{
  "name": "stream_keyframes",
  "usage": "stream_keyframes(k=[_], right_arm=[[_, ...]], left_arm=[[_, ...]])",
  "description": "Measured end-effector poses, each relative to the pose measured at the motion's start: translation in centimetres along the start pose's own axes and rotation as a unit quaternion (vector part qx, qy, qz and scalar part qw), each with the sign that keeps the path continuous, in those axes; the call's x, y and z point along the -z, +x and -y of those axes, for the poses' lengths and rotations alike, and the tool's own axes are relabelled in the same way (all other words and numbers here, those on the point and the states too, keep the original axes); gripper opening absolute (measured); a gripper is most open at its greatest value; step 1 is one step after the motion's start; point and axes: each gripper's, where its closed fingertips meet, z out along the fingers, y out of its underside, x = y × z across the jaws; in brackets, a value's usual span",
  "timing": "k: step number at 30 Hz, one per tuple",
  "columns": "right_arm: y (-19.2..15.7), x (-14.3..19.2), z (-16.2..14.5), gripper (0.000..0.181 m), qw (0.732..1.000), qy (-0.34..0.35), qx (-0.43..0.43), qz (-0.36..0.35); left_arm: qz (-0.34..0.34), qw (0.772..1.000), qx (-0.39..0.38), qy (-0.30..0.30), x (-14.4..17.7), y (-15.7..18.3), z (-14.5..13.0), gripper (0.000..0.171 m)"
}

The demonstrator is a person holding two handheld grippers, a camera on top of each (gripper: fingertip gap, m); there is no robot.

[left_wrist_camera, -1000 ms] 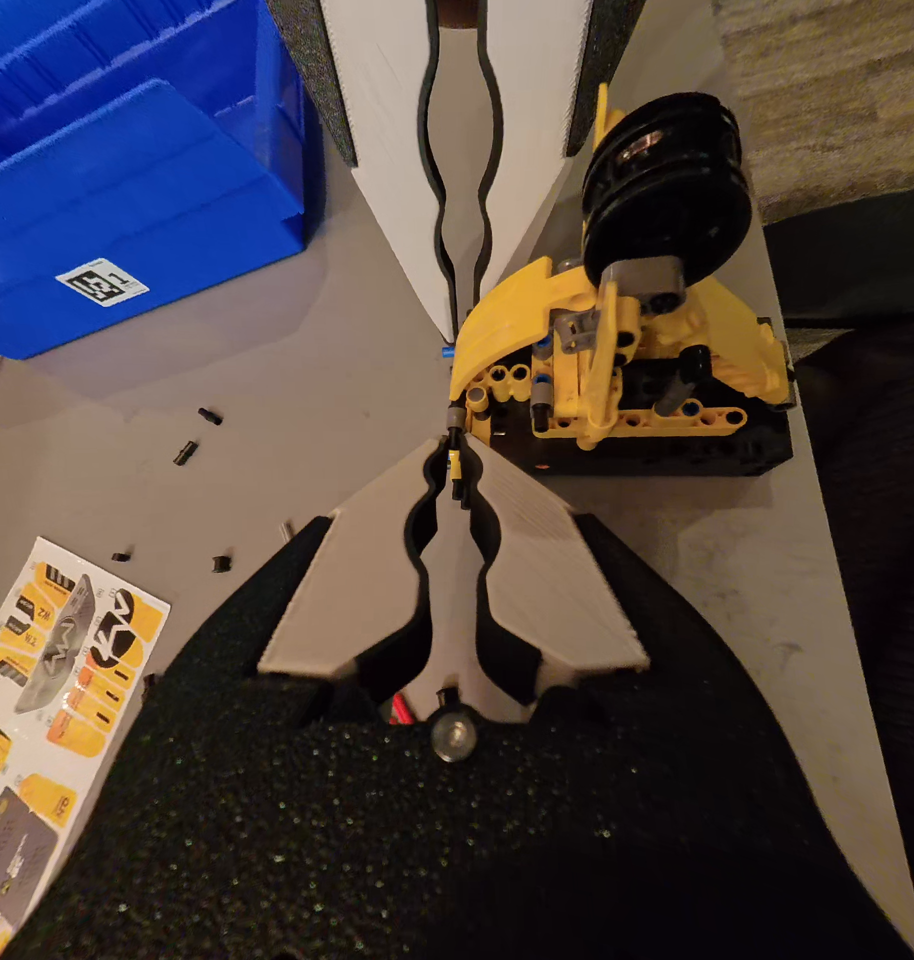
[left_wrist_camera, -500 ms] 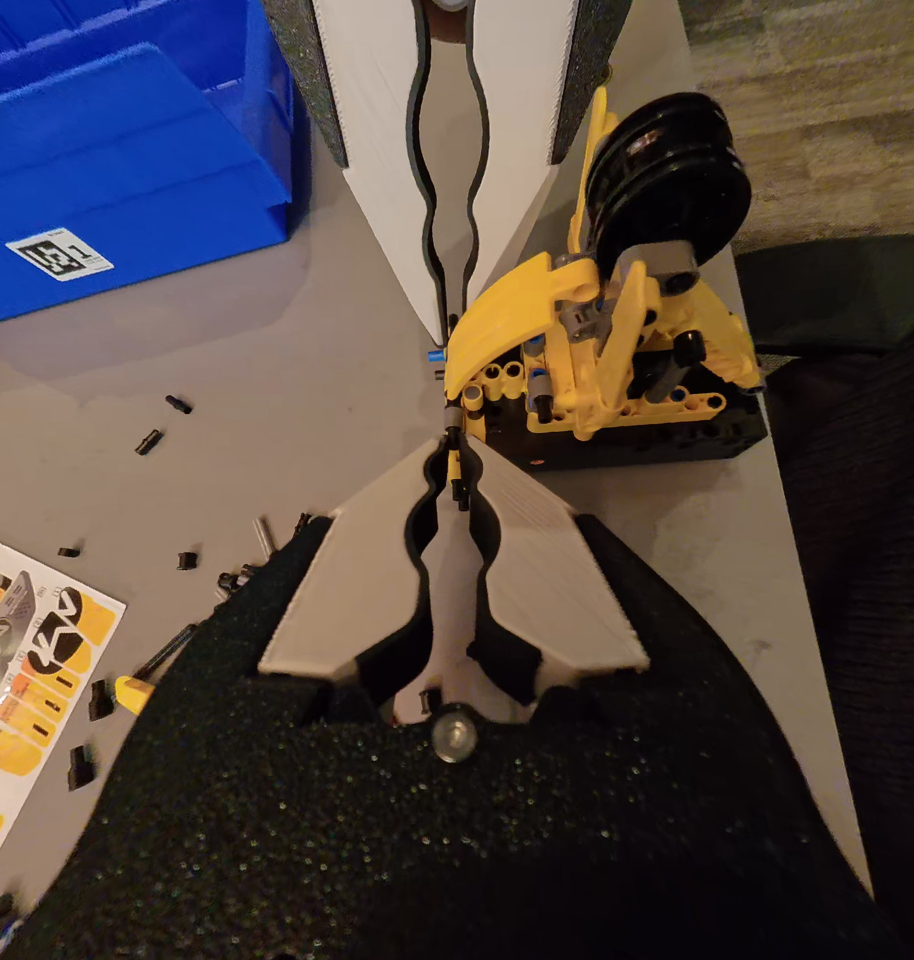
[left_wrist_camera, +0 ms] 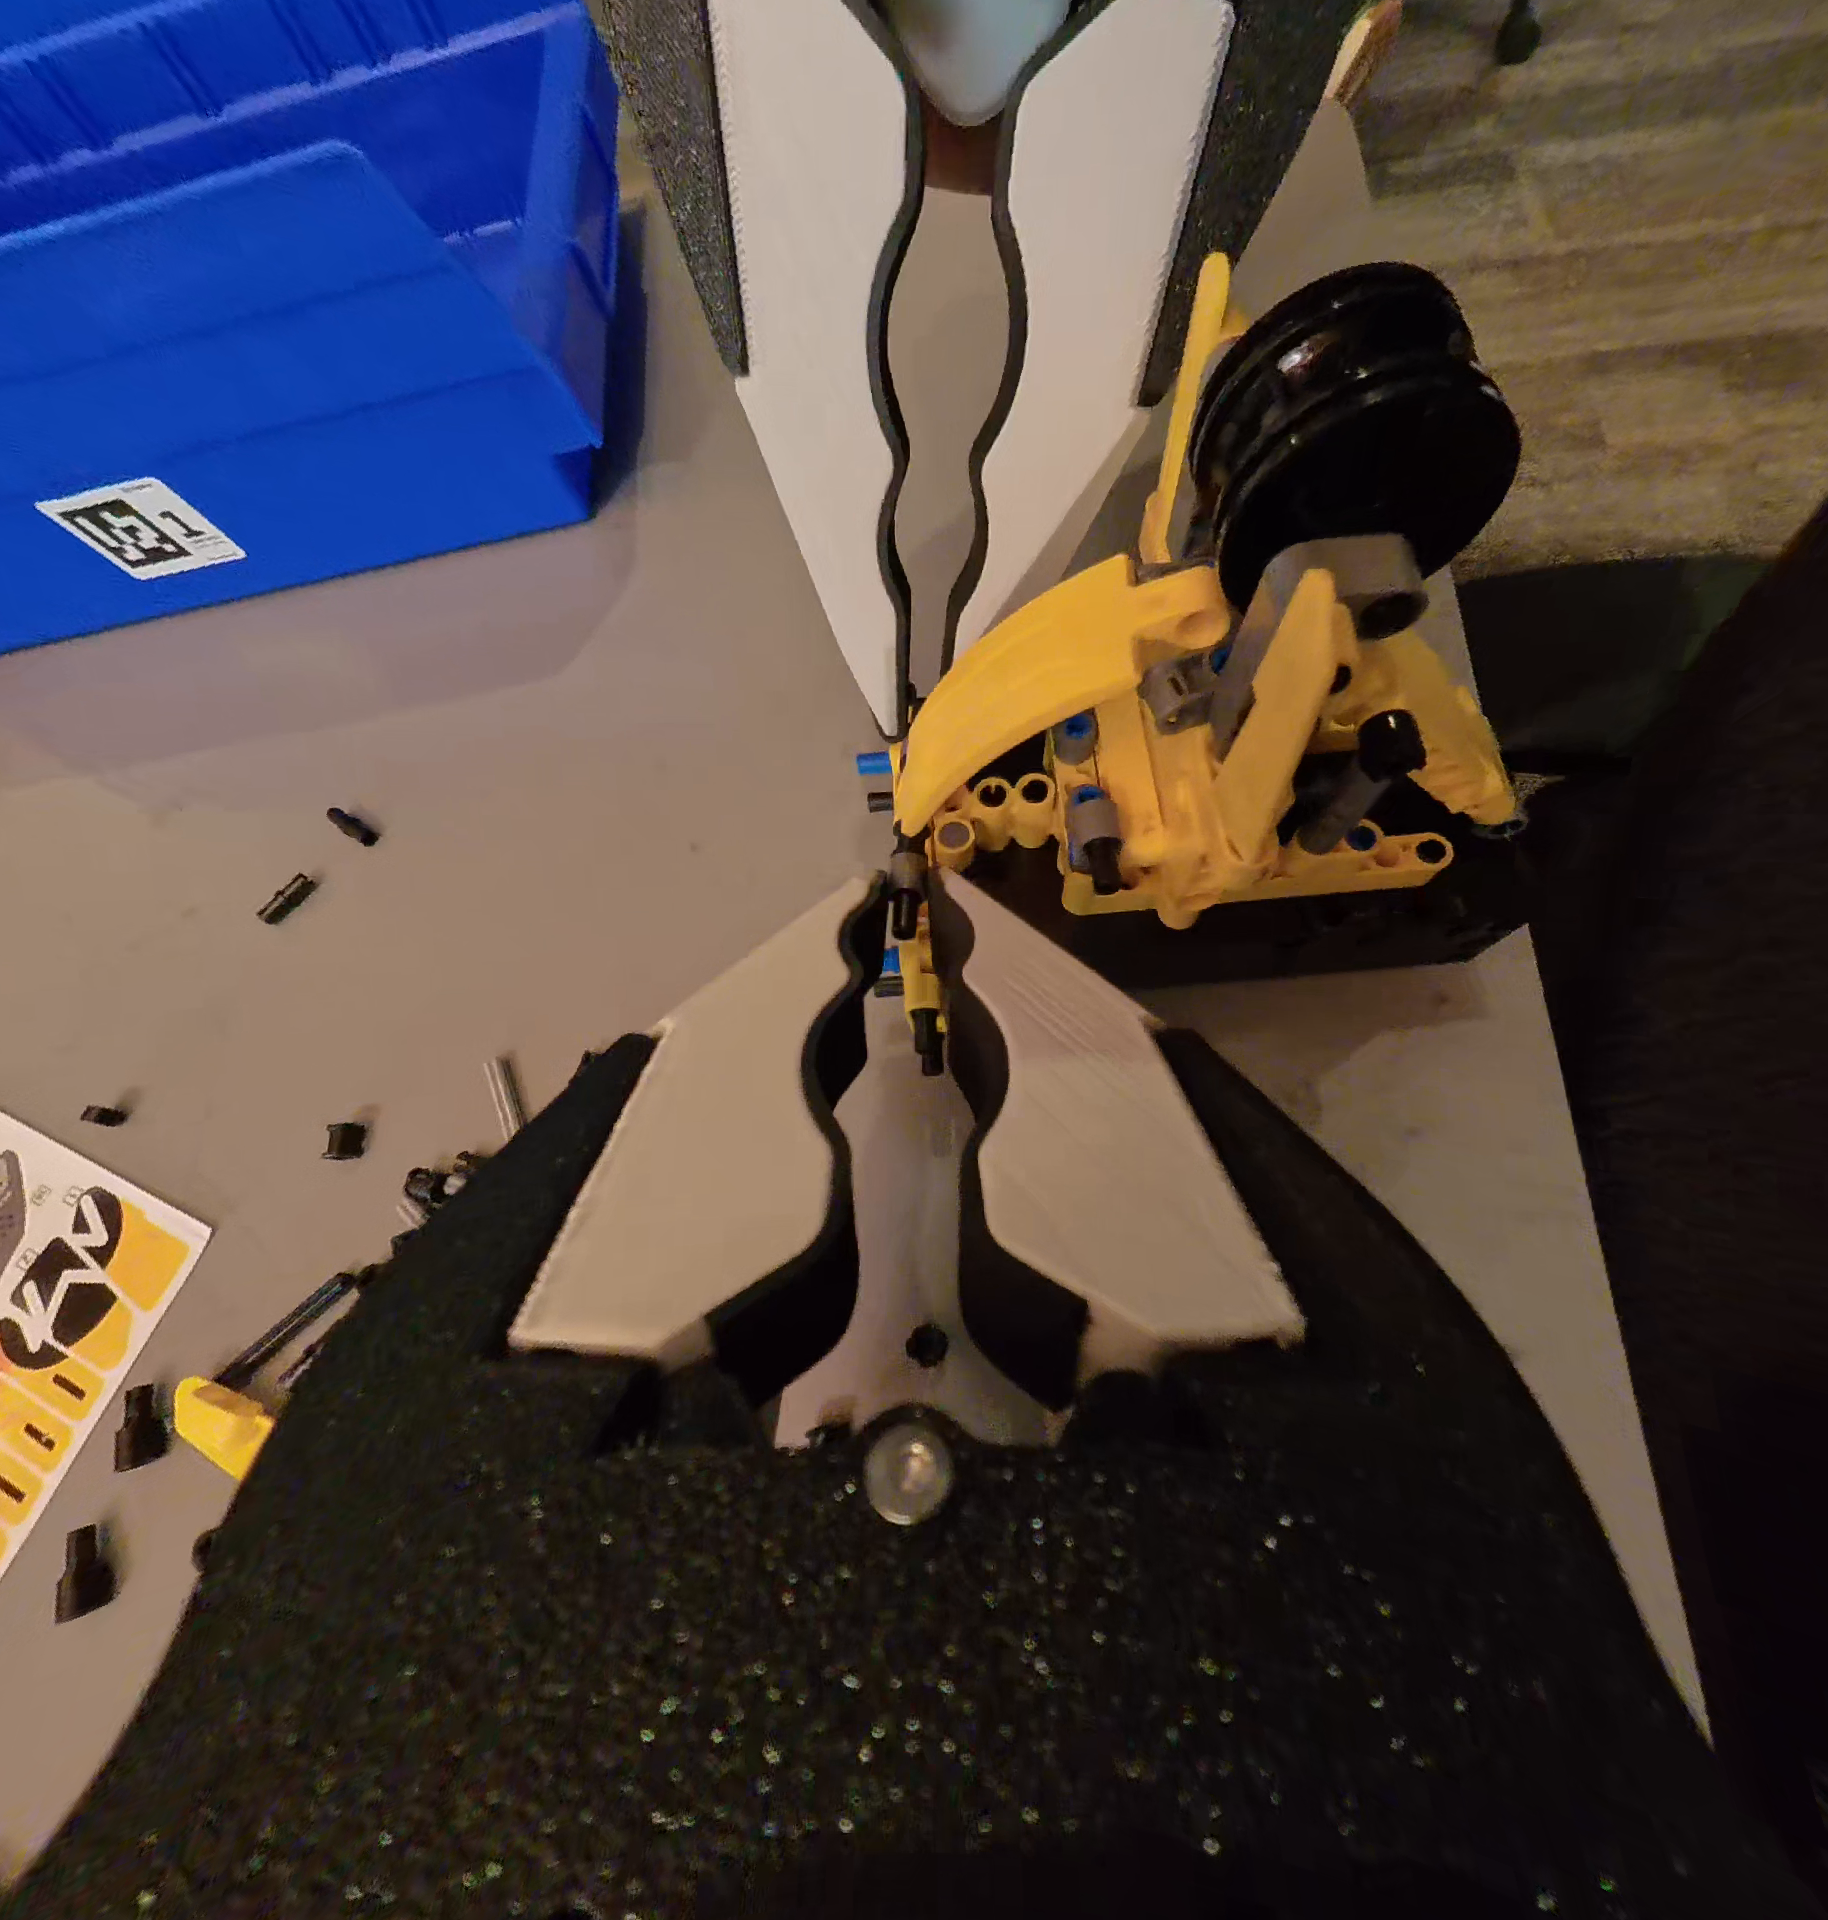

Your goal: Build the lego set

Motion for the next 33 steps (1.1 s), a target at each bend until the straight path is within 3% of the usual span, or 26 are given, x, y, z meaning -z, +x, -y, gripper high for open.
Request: stream_keyframes(k=[6,27,33], right_arm=[[-0.01,-0.03,0.22,0.005,1.000,0.014,-0.001,0.008],[0.26,-0.27,0.69,0.006,0.992,0.035,-0.051,0.109],[0.30,-0.35,0.72,0.006,0.989,0.031,-0.059,0.128]], left_arm=[[-0.009,1.000,0.017,0.012,0.08,0.22,-0.18,0.006],[0.000,0.976,0.212,0.055,0.31,0.57,-0.27,0.006],[0.003,0.974,0.219,0.055,0.33,0.62,-0.29,0.006]])
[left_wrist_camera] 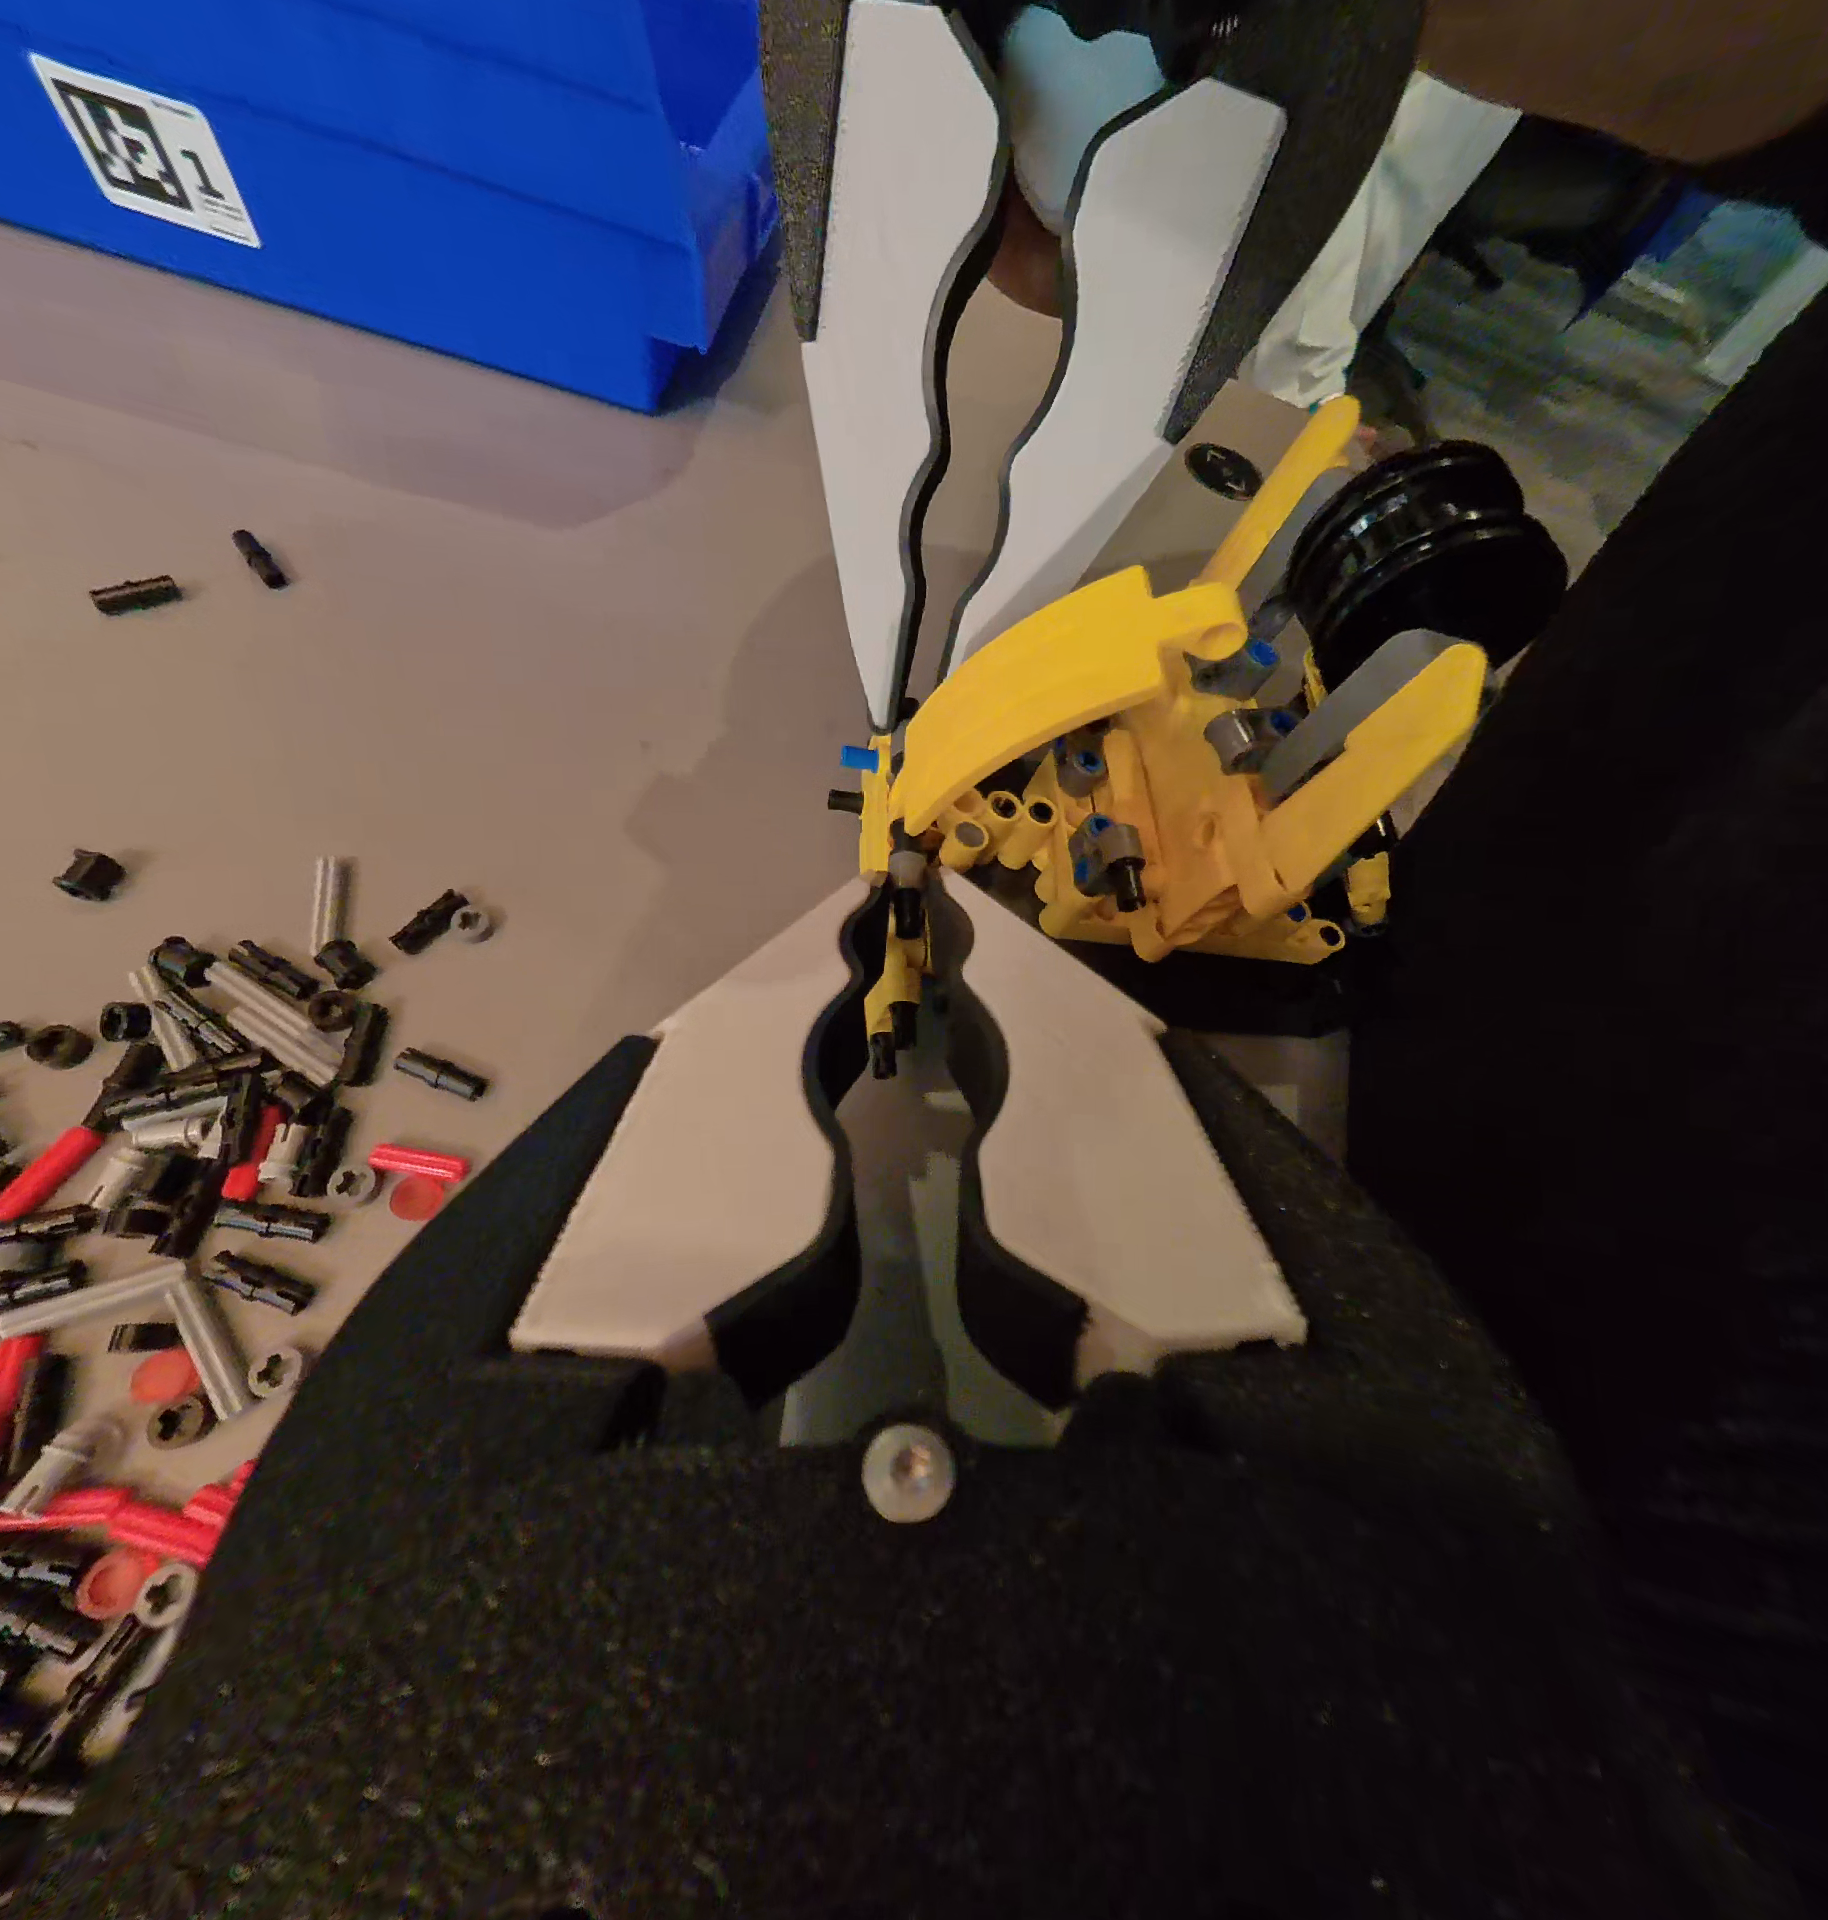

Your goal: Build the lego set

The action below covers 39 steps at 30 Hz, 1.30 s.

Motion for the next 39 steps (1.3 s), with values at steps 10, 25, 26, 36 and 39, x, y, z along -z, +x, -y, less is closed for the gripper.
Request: stream_keyframes(k=[10,25,26,36,39], right_arm=[[-0.01,-0.09,-0.05,0.005,0.999,-0.001,0.035,-0.007],[0.07,-0.25,-0.10,0.005,0.997,-0.018,0.073,-0.015],[0.07,-0.26,-0.10,0.005,0.997,-0.020,0.073,-0.013],[-0.11,-0.44,-0.19,0.006,0.996,-0.026,0.082,-0.013],[-0.26,-0.32,-0.20,0.006,0.997,-0.013,0.079,-0.022]], left_arm=[[0.047,0.997,-0.054,0.001,-0.03,0.04,-0.08,0.006],[0.086,0.992,-0.093,-0.005,-0.08,0.08,-0.32,0.006],[0.089,0.991,-0.096,-0.005,-0.09,0.06,-0.32,0.006],[0.087,0.991,-0.098,-0.010,-0.15,0.25,-0.55,0.006],[0.084,0.992,-0.098,-0.009,-0.09,0.31,-0.51,0.007]])
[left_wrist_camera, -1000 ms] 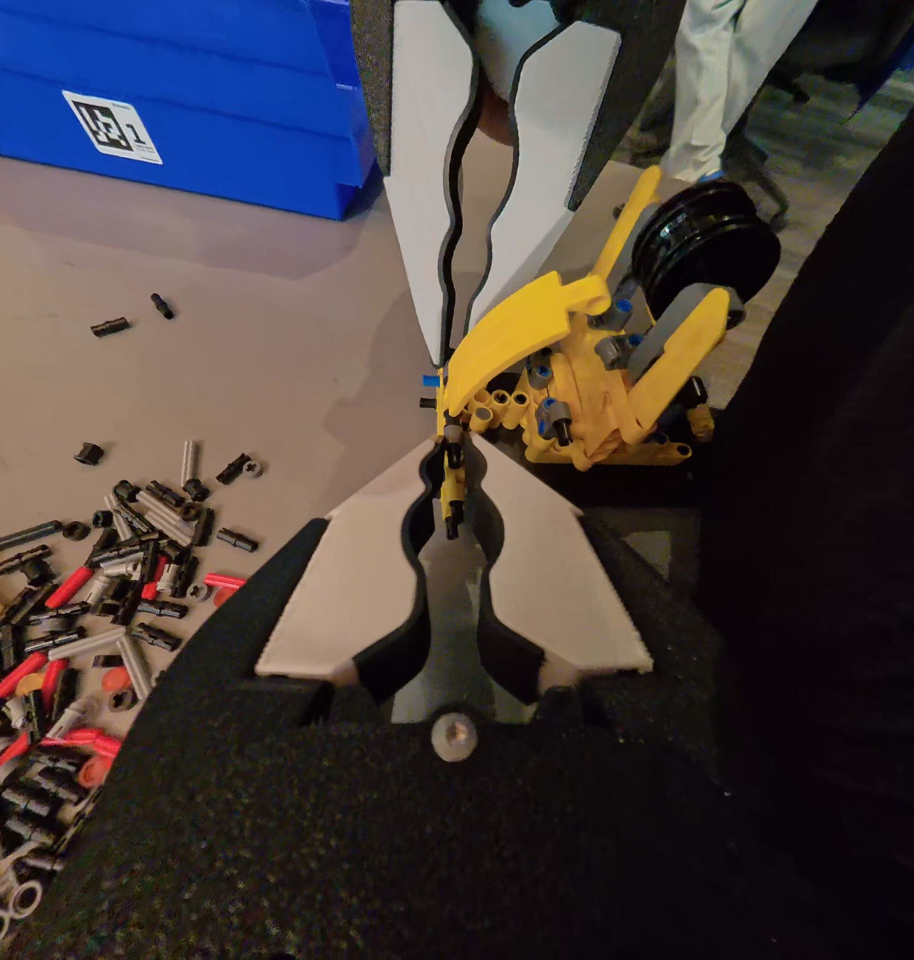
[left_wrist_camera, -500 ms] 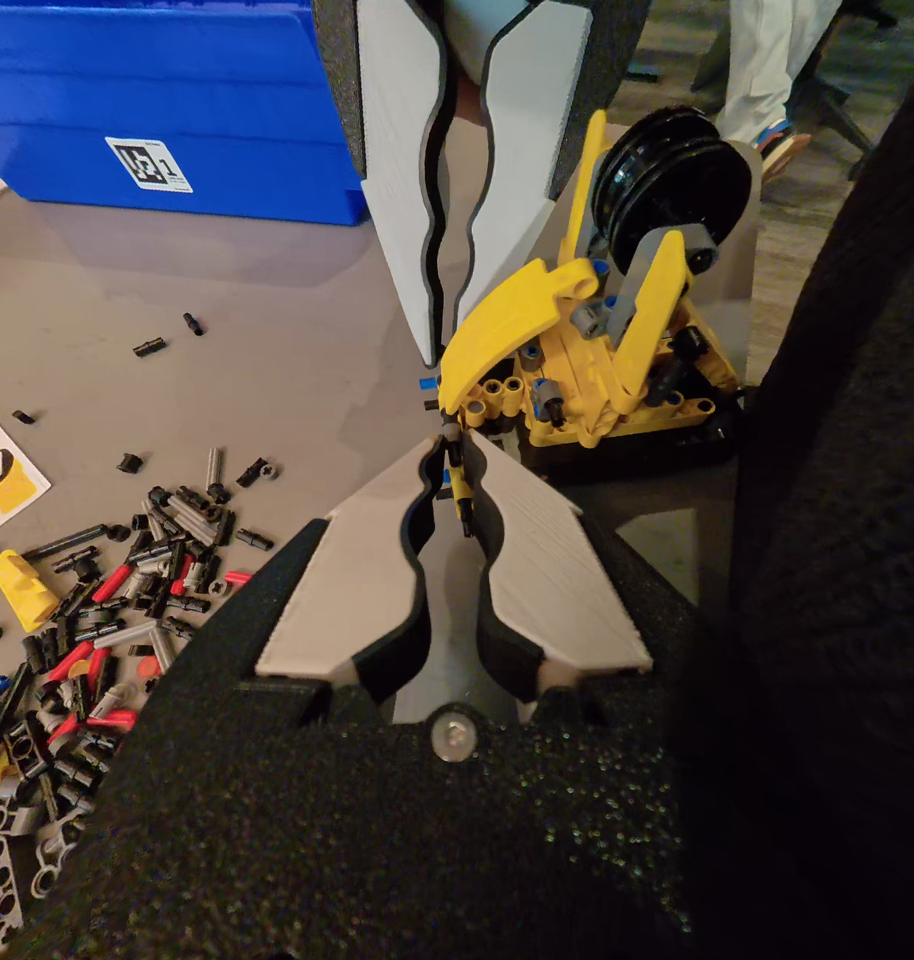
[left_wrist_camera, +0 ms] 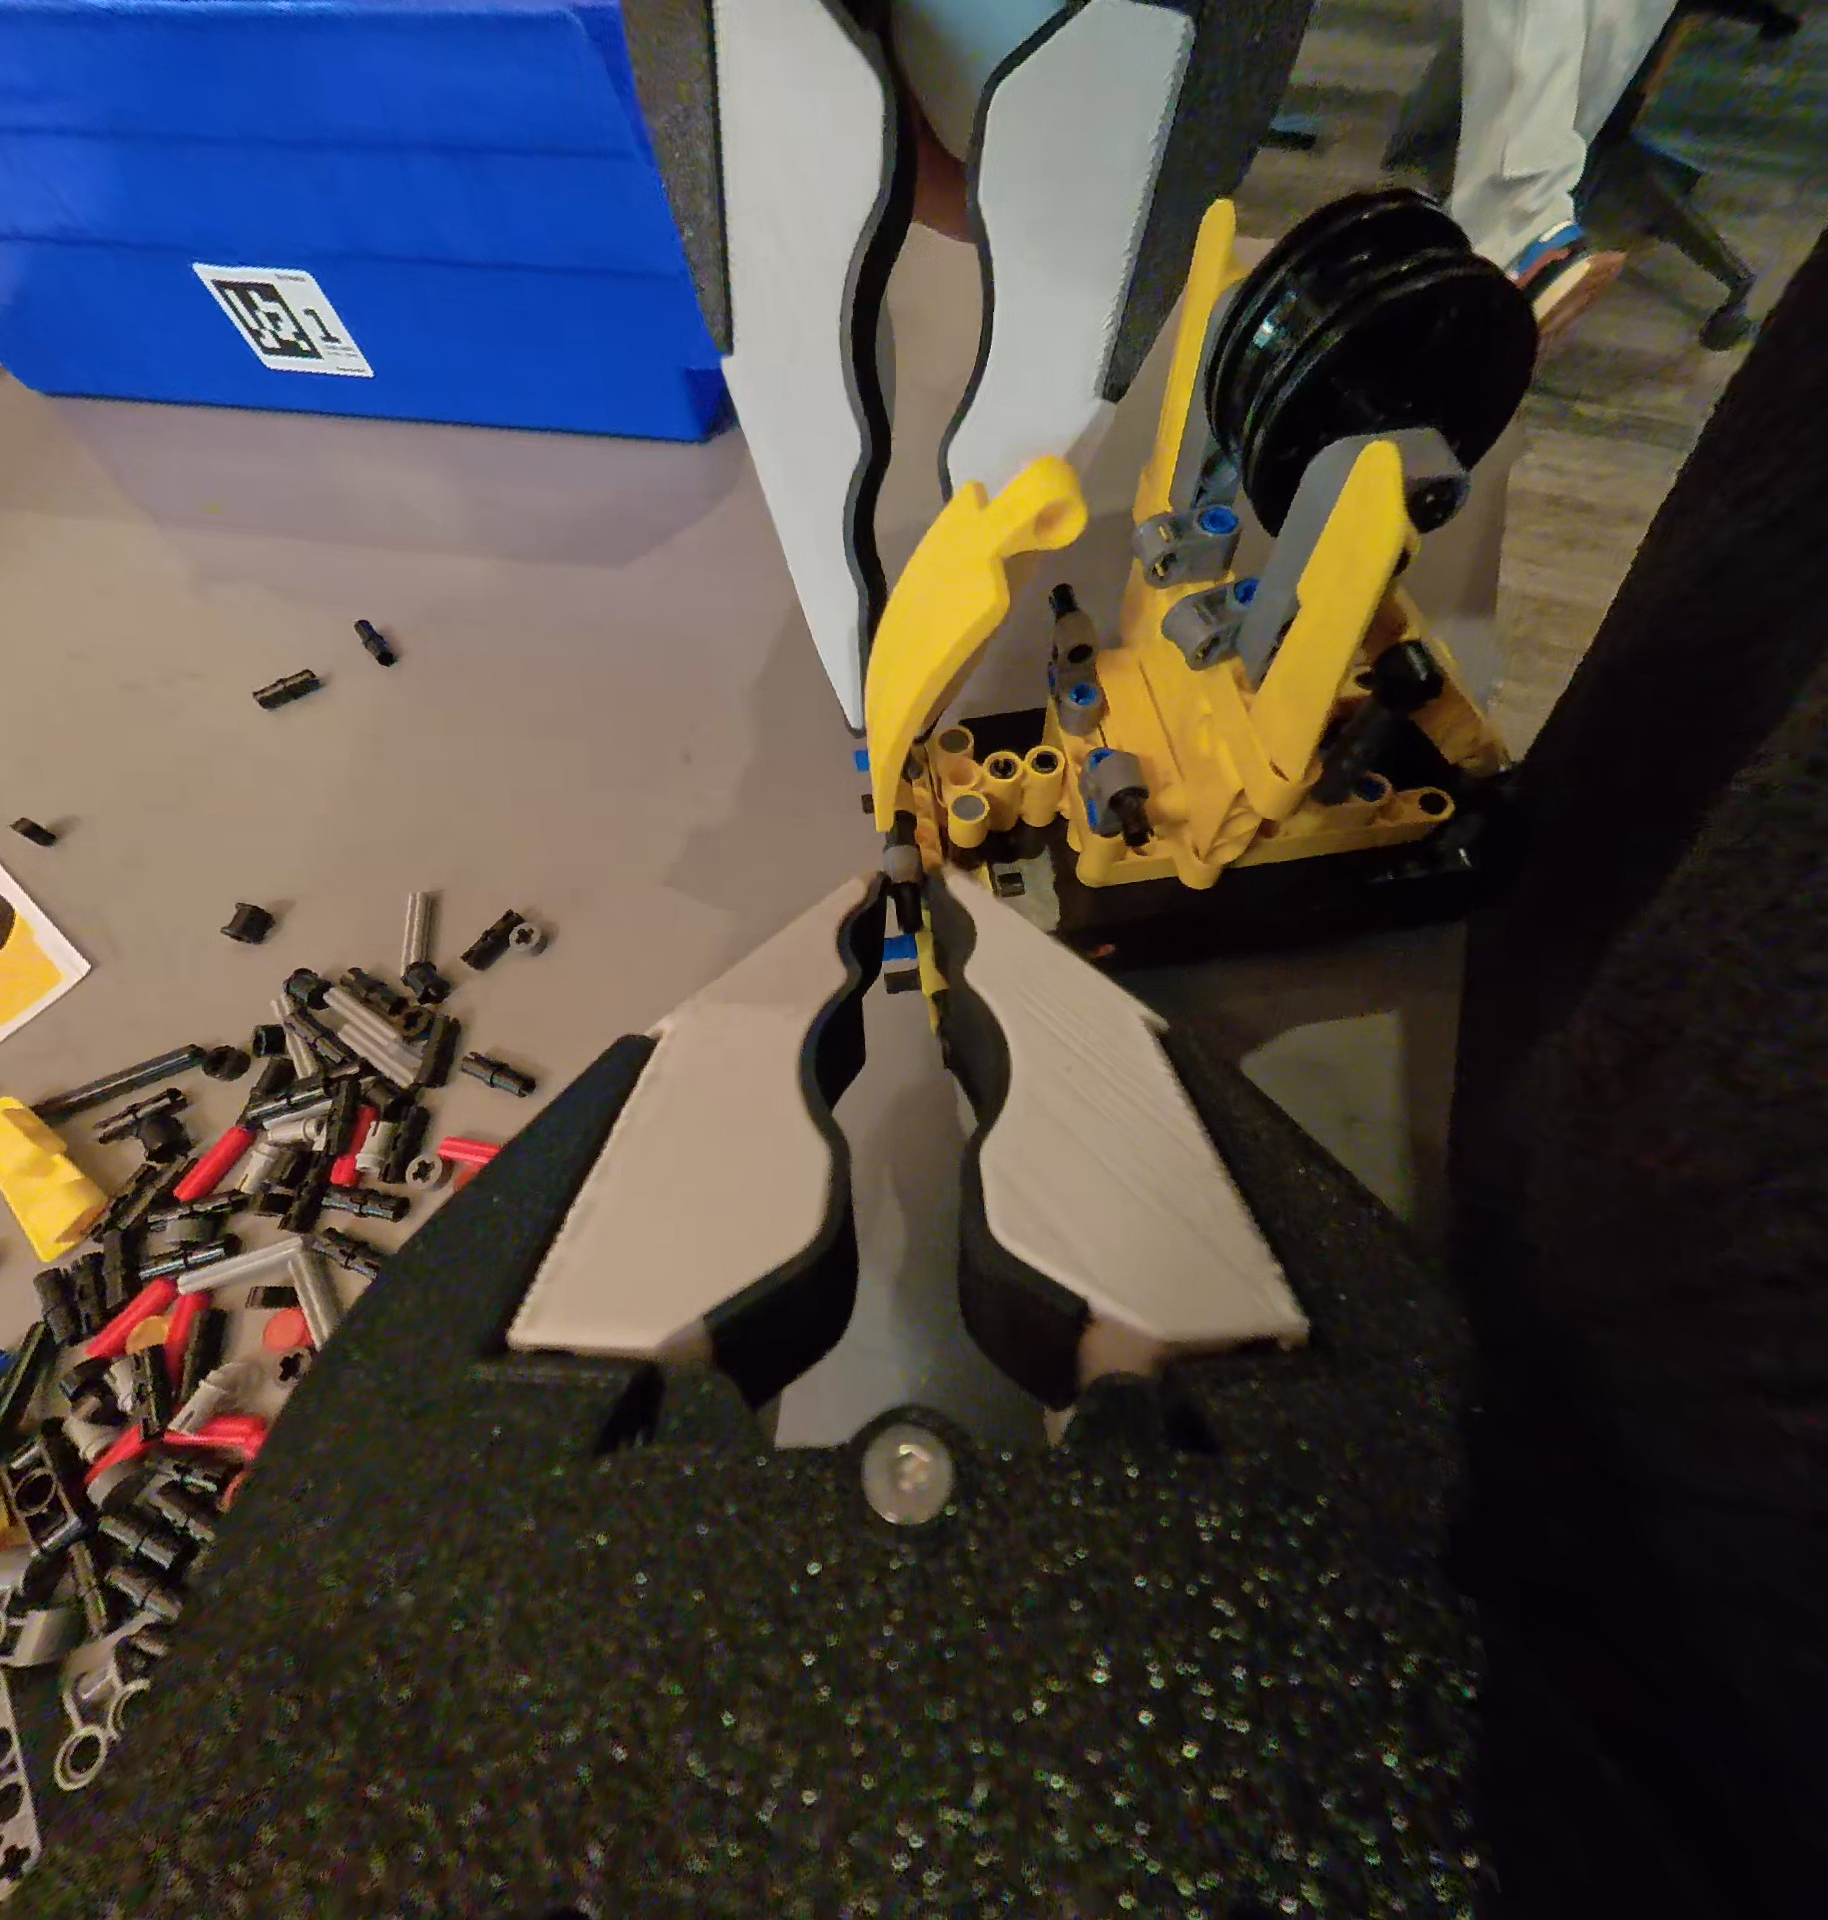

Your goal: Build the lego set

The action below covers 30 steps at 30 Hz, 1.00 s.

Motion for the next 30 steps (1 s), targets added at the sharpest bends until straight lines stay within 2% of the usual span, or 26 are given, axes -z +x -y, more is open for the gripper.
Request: stream_keyframes(k=[8,13,16,21,25,30], right_arm=[[-0.6,0.4,-0.2,0.006,0.999,0.024,0.026,-0.018],[-0.7,0.4,-0.2,0.006,0.997,0.034,0.068,-0.026],[-0.6,0.5,-0.4,0.006,0.994,0.028,0.101,-0.039],[-0.6,0.4,-0.3,0.006,0.995,0.018,0.094,-0.040],[-0.6,0.4,-0.2,0.006,0.994,0.002,0.101,-0.046],[-0.6,0.4,-0.2,0.006,0.993,-0.012,0.111,-0.045]], left_arm=[[-0.029,0.998,0.052,0.015,0.6,0.3,0.2,0.009],[-0.020,0.998,0.055,0.010,0.6,0.3,0.0,0.009],[-0.027,0.998,0.061,0.022,0.9,0.5,0.3,0.009],[-0.056,0.994,0.082,0.053,1.0,1.1,1.4,0.012],[-0.054,0.994,0.082,0.051,0.8,1.0,1.5,0.013],[-0.033,0.997,0.065,0.038,0.7,0.7,1.2,0.006]])
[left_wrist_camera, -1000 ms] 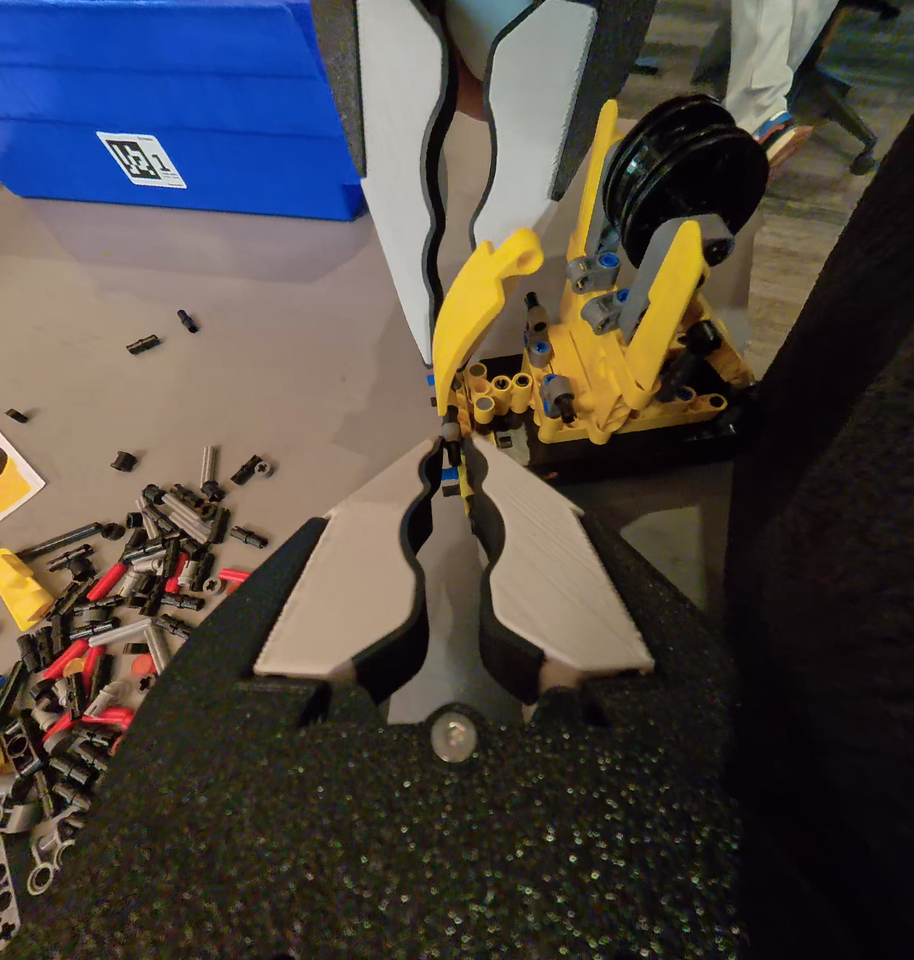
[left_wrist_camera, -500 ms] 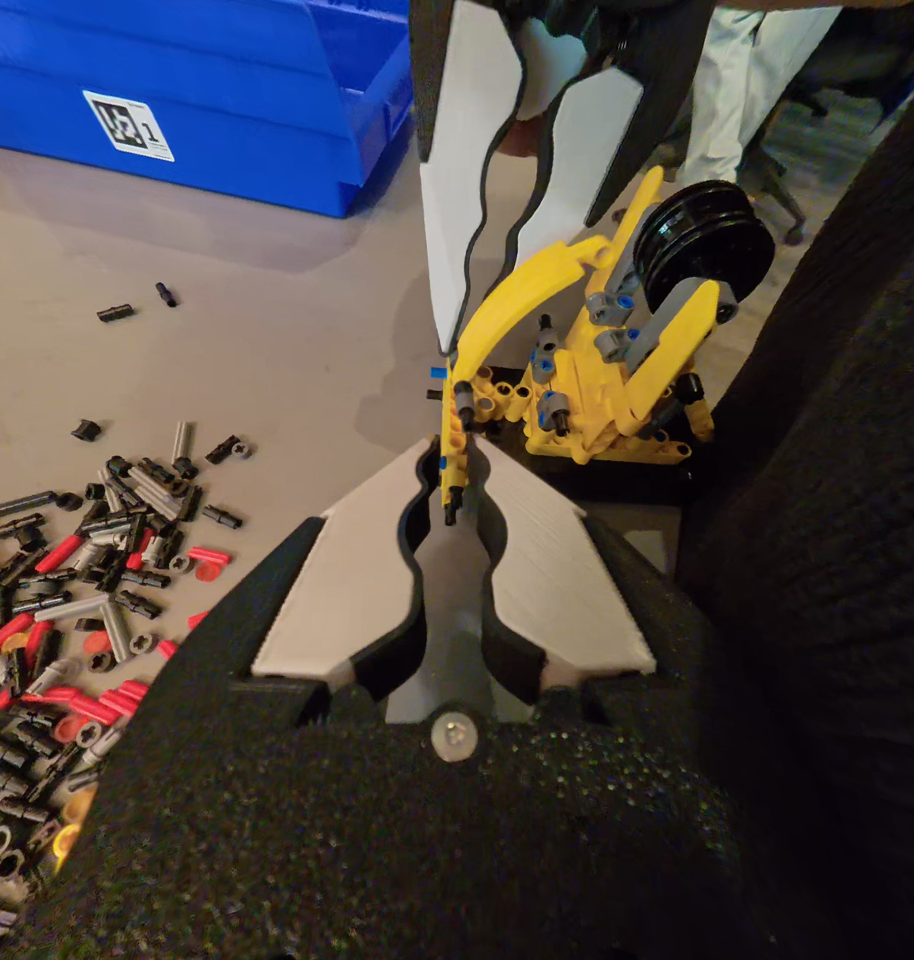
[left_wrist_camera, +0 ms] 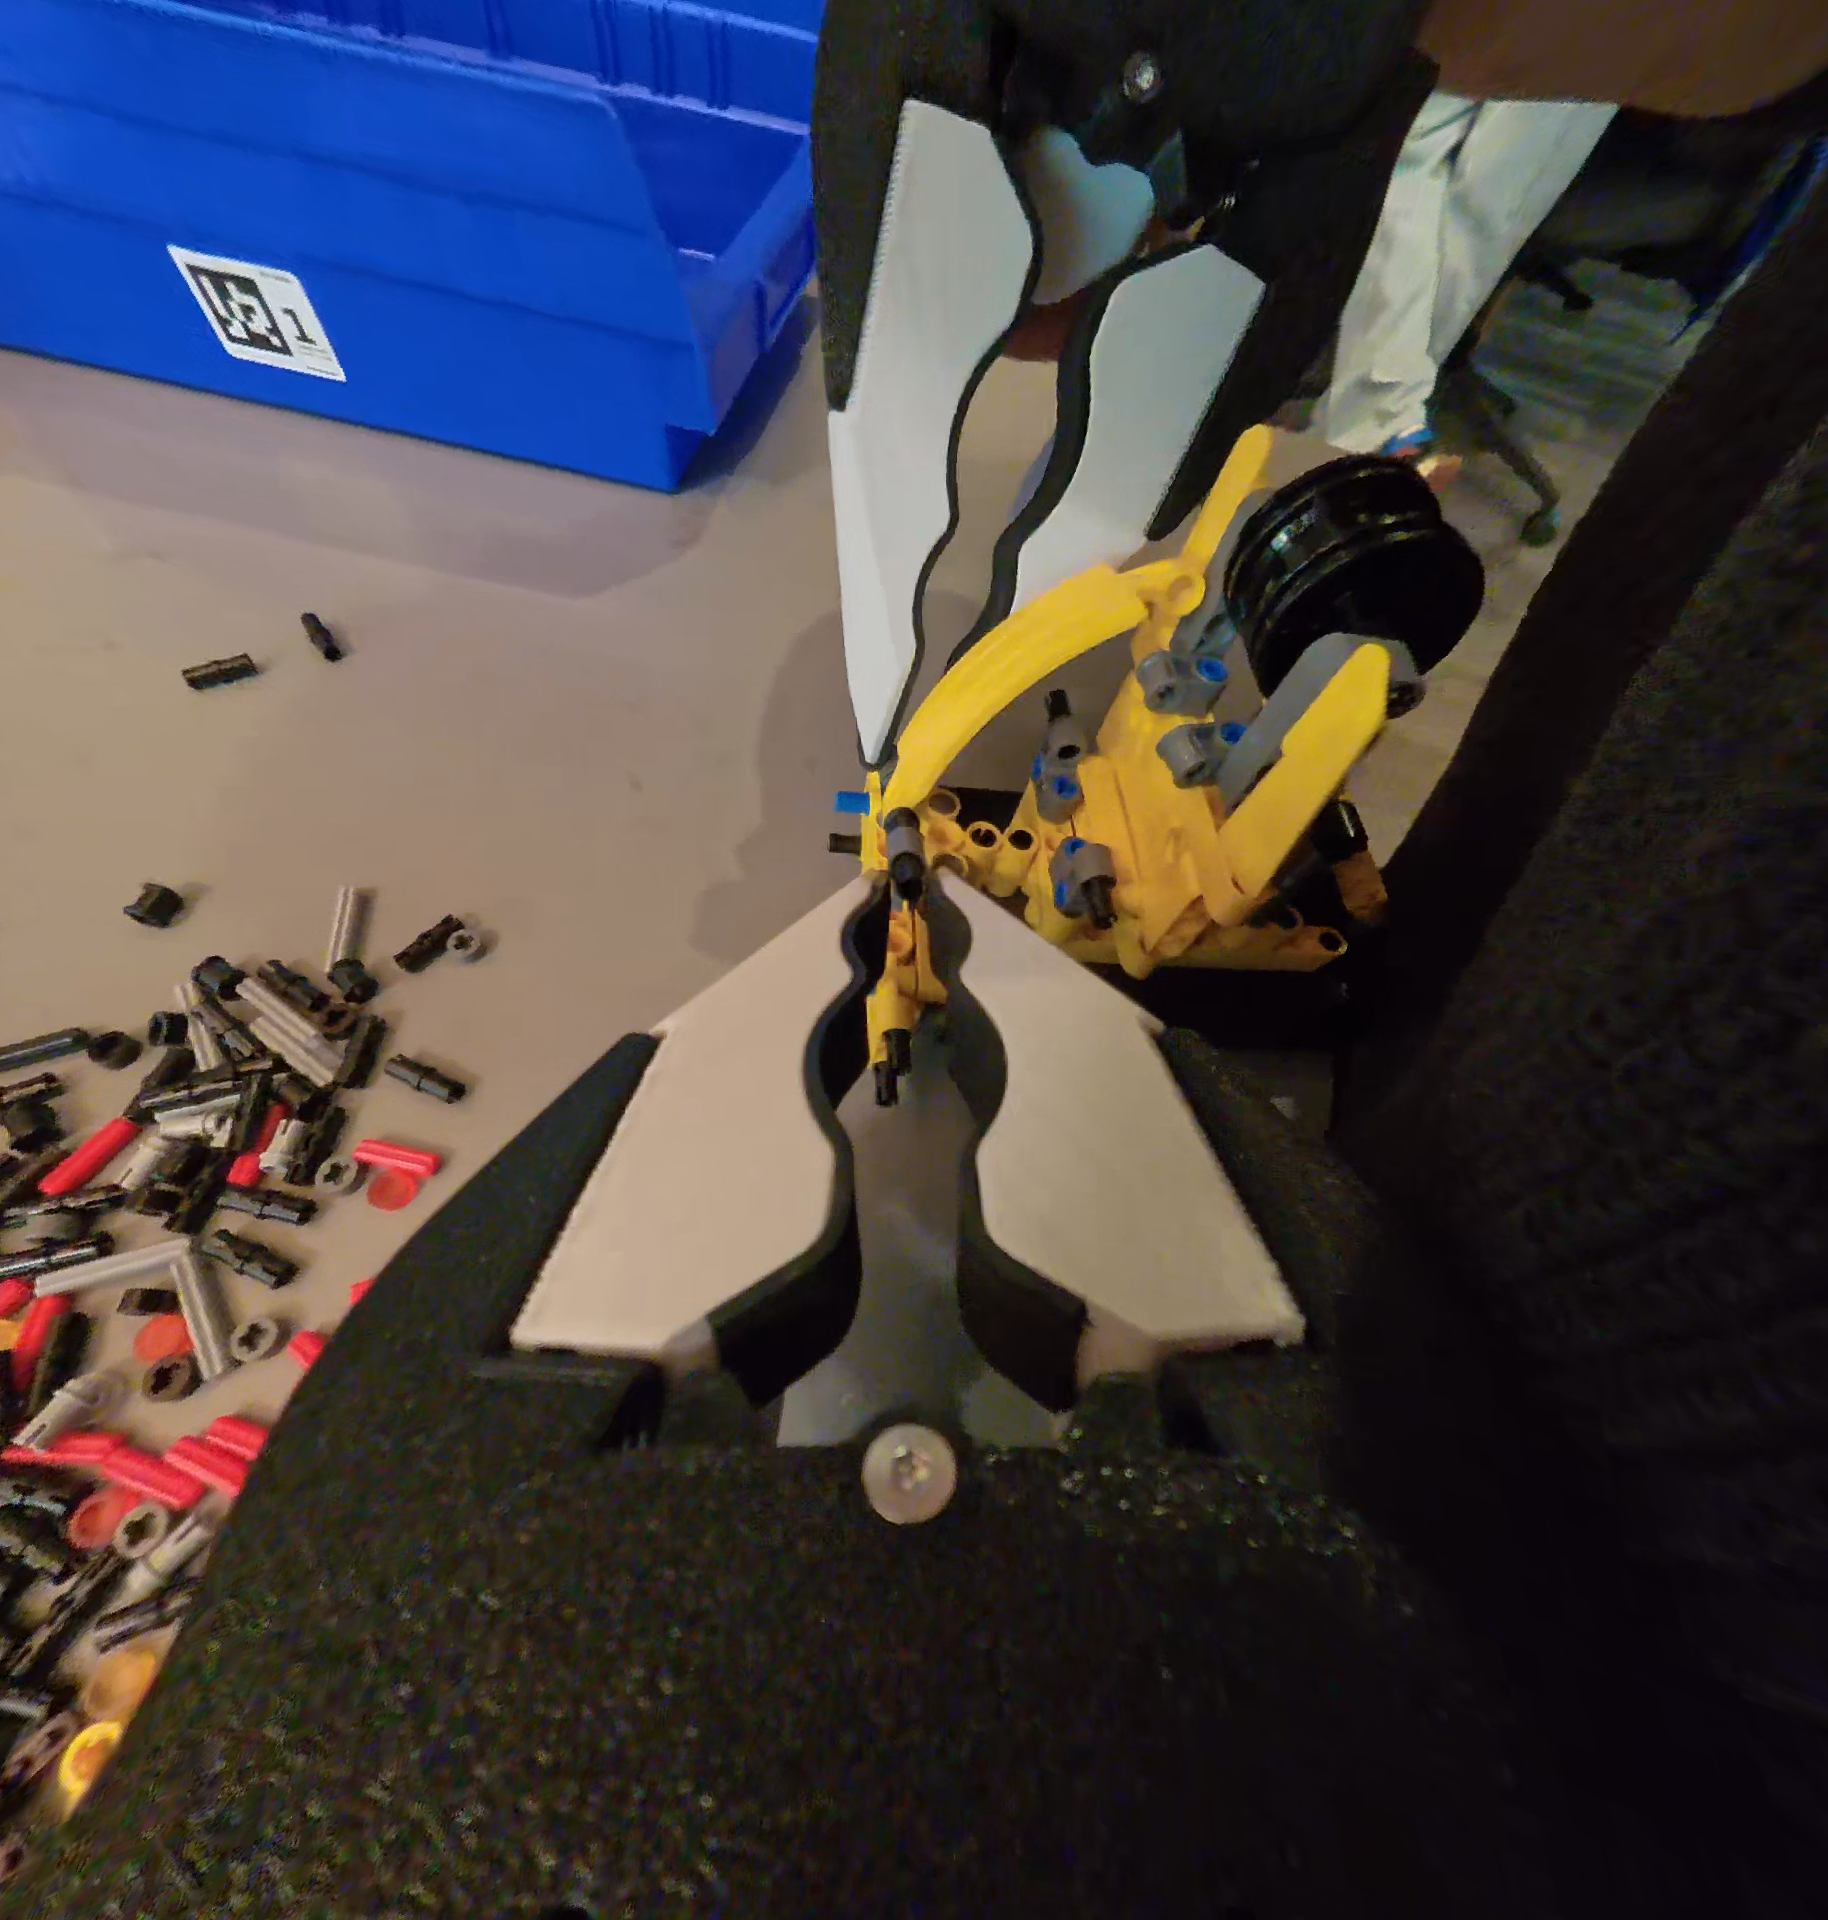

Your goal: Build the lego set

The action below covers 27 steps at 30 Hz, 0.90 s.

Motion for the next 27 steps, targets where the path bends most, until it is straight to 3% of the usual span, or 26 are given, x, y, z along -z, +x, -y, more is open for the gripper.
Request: stream_keyframes(k=[11,20,27], right_arm=[[0.0,-0.1,0.1,0.006,0.999,-0.025,0.026,0.009],[-0.1,-0.1,0.5,0.006,1.000,-0.013,0.018,0.015],[-0.1,-0.1,0.5,0.006,1.000,-0.015,0.019,0.018]], left_arm=[[0.013,1.000,-0.016,0.011,0.5,-0.2,0.4,0.007],[0.013,0.998,-0.047,-0.029,0.4,0.0,-0.9,0.003],[0.026,0.997,-0.065,-0.026,0.5,-0.1,-0.8,0.003]])
